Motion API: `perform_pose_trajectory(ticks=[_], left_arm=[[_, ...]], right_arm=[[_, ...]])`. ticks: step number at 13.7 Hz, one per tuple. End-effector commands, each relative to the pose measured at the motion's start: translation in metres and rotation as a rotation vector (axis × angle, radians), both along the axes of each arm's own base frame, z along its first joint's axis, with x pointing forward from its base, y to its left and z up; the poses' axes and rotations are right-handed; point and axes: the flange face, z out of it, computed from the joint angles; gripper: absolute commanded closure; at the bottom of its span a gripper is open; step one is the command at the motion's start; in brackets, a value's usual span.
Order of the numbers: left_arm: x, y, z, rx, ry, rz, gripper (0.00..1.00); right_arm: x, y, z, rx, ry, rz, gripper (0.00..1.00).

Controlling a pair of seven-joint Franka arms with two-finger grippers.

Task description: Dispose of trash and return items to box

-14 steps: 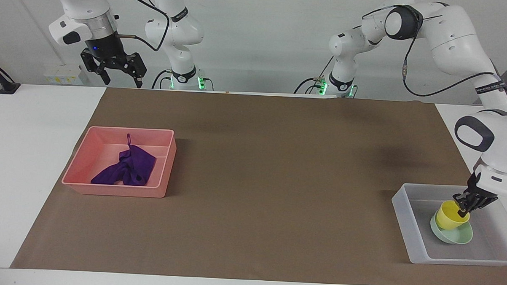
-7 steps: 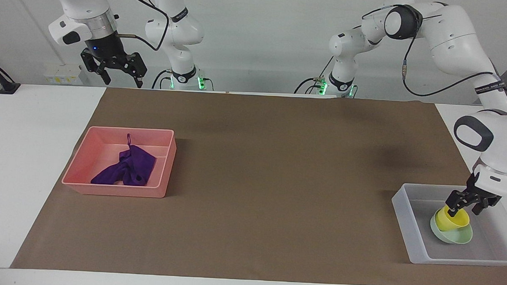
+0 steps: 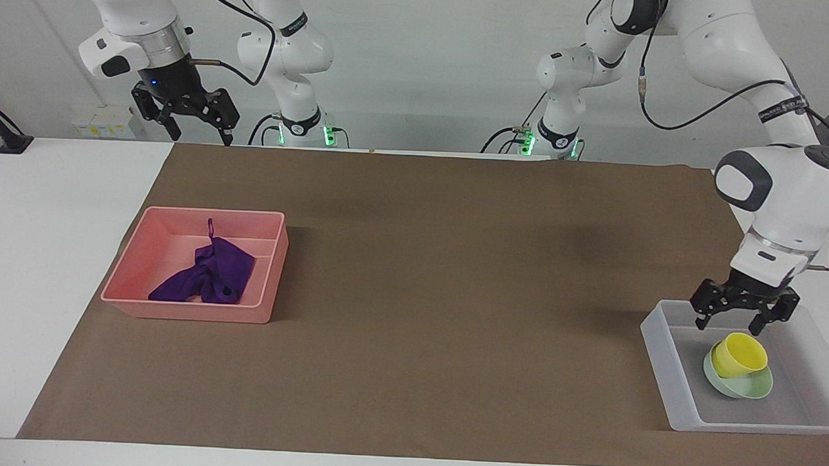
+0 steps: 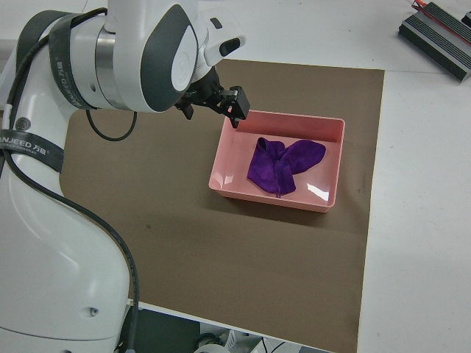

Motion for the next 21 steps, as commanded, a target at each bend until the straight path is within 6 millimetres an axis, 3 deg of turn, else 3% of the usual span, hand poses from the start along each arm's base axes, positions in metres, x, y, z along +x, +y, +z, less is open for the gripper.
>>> perform_pose_trajectory(ticks=[1,7,10,15,18,21], left_arm=[[-0.026,-0.022,0.028,0.003,0.037,-0.037,0.00],[-0.060,-0.057,0.084,0.005,0.118,-0.065,0.00],[-0.085,-0.061,0.115,0.011,0.151,-0.062,0.00],[-0.110,-0.079,0.138,0.008,0.196,-0.096,0.00],[-0.114,-0.102,0.146,0.000,0.216,-0.080,0.00],[-0.111,-0.097,0.154,-0.001,0.237,-0.069,0.00]], right_arm=[[0.002,-0.004,-0.002,-0.002,0.003,0.013,0.00],[0.001,-0.002,-0.003,0.000,0.005,0.011,0.00],[0.002,-0.003,-0.002,0.000,-0.003,0.010,0.00],[0.003,-0.003,-0.003,-0.001,-0.004,0.011,0.00],[0.003,-0.003,-0.001,0.001,-0.009,0.012,0.00],[0.003,-0.003,-0.002,0.001,-0.008,0.012,0.00]])
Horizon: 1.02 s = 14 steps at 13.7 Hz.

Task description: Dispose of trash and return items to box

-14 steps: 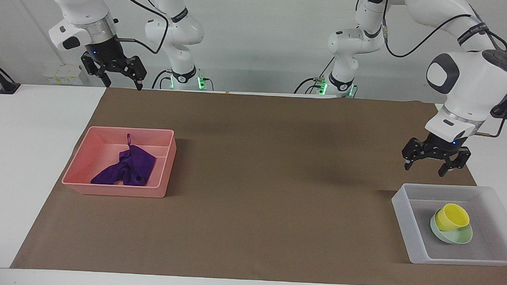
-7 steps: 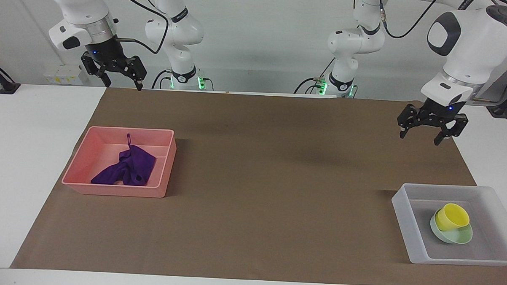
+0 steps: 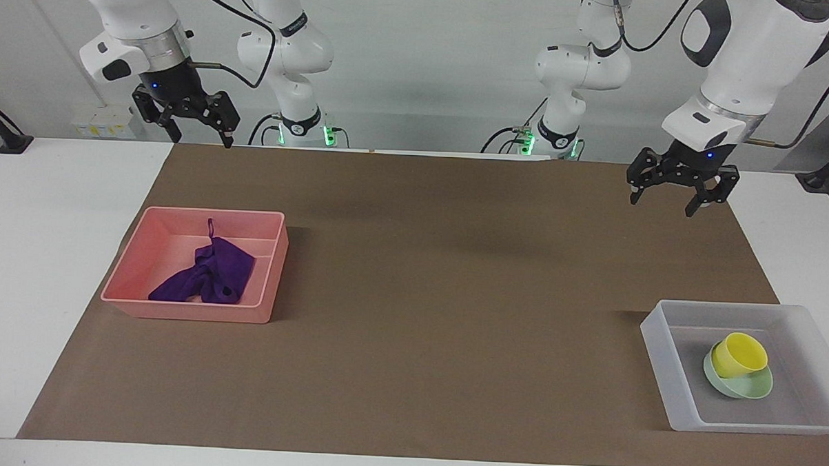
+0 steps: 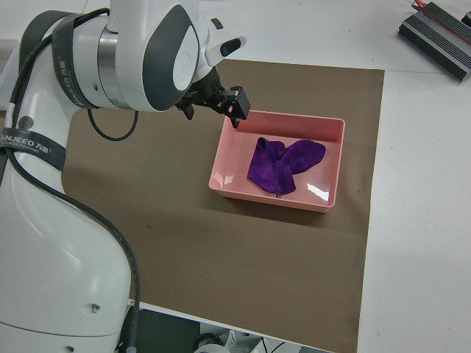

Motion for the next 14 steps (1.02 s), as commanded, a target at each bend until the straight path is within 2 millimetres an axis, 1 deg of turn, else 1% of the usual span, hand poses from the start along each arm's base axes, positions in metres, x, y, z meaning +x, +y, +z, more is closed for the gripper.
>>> perform_pose_trajectory(ticks=[1,3,4,6,7,10,14], left_arm=[[0.005,0.003,0.013,-0.012,0.037,0.020,0.00],[0.007,-0.005,0.018,-0.002,0.073,0.006,0.00],[0.007,-0.004,0.023,0.003,0.057,0.014,0.00],[0.001,-0.004,0.011,0.006,0.079,0.068,0.00],[-0.002,-0.002,0.012,0.005,0.081,0.073,0.00],[-0.002,0.006,0.010,0.004,0.082,0.088,0.00],[-0.001,0.024,0.011,-0.001,0.072,0.119,0.00]], right_arm=[[0.001,-0.003,0.000,0.001,-0.010,0.011,0.00],[0.001,-0.003,0.000,0.001,-0.010,0.011,0.00],[0.001,-0.003,0.000,0.001,-0.010,0.011,0.00],[0.001,-0.004,-0.001,0.001,-0.008,0.010,0.00],[0.001,-0.003,-0.001,0.001,-0.008,0.011,0.00],[0.001,-0.003,-0.001,0.001,-0.008,0.011,0.00],[0.001,-0.003,-0.001,0.001,-0.010,0.011,0.00]])
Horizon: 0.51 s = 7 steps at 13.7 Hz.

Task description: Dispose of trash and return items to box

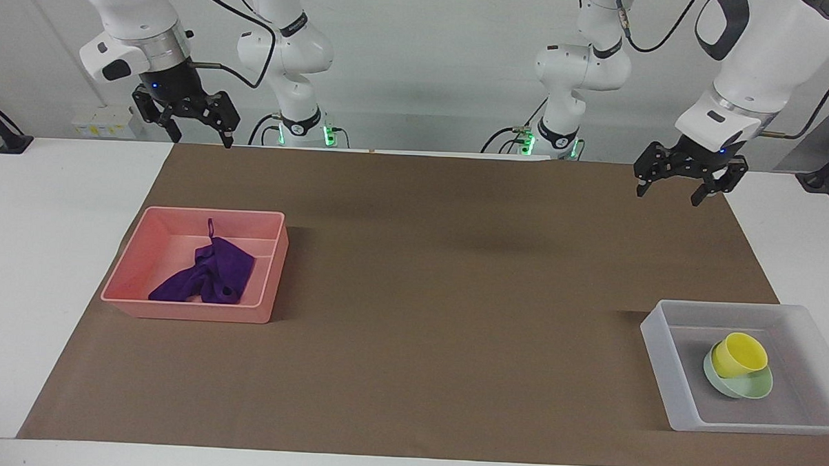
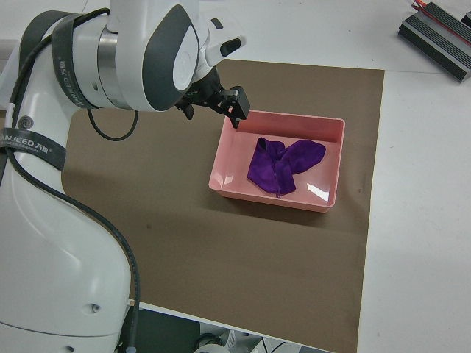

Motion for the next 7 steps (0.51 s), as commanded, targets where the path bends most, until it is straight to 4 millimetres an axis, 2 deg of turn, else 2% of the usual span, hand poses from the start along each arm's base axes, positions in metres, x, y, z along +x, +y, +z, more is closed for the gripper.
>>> perform_pose_trajectory(ticks=[1,7], left_arm=[[-0.0042,0.0100,-0.0011,-0.004,0.005,0.025,0.00],[-0.0041,0.0098,0.0003,-0.005,0.002,0.027,0.00]], right_arm=[[0.0014,-0.0028,-0.0005,0.001,-0.010,0.011,0.00],[0.0019,-0.0043,0.0001,0.001,-0.011,0.014,0.00]])
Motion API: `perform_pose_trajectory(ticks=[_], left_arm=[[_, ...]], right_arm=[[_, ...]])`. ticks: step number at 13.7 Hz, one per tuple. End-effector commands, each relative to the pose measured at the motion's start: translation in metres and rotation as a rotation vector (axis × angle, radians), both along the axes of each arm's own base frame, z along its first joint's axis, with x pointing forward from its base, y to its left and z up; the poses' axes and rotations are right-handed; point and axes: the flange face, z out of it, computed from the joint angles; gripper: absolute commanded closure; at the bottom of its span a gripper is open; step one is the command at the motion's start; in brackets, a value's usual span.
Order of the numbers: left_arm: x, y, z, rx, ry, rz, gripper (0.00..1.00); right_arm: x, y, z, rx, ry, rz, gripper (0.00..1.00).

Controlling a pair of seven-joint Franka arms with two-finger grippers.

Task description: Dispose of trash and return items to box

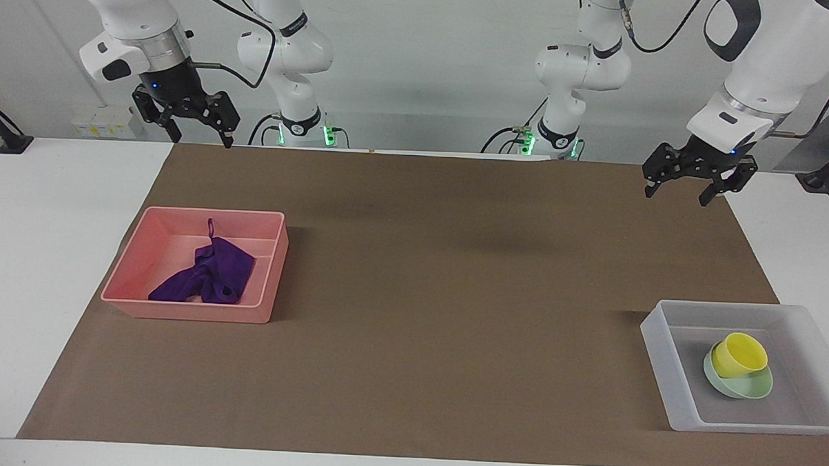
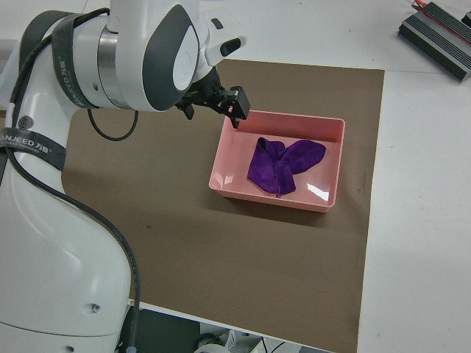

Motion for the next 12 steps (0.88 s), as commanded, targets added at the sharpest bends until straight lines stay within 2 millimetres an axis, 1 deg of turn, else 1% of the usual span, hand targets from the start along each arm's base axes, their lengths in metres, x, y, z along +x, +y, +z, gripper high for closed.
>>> perform_pose_trajectory(ticks=[1,5,12], left_arm=[[-0.0045,0.0022,0.0006,-0.006,0.000,0.013,0.00],[-0.0024,0.0062,0.0030,-0.008,-0.015,0.019,0.00],[-0.0019,0.0070,0.0049,-0.009,-0.022,0.021,0.00]], right_arm=[[0.0025,-0.0036,0.0007,0.001,-0.018,0.016,0.00],[0.0021,-0.0020,0.0015,0.001,-0.019,0.017,0.00],[0.0019,-0.0028,0.0006,0.001,-0.016,0.016,0.00]])
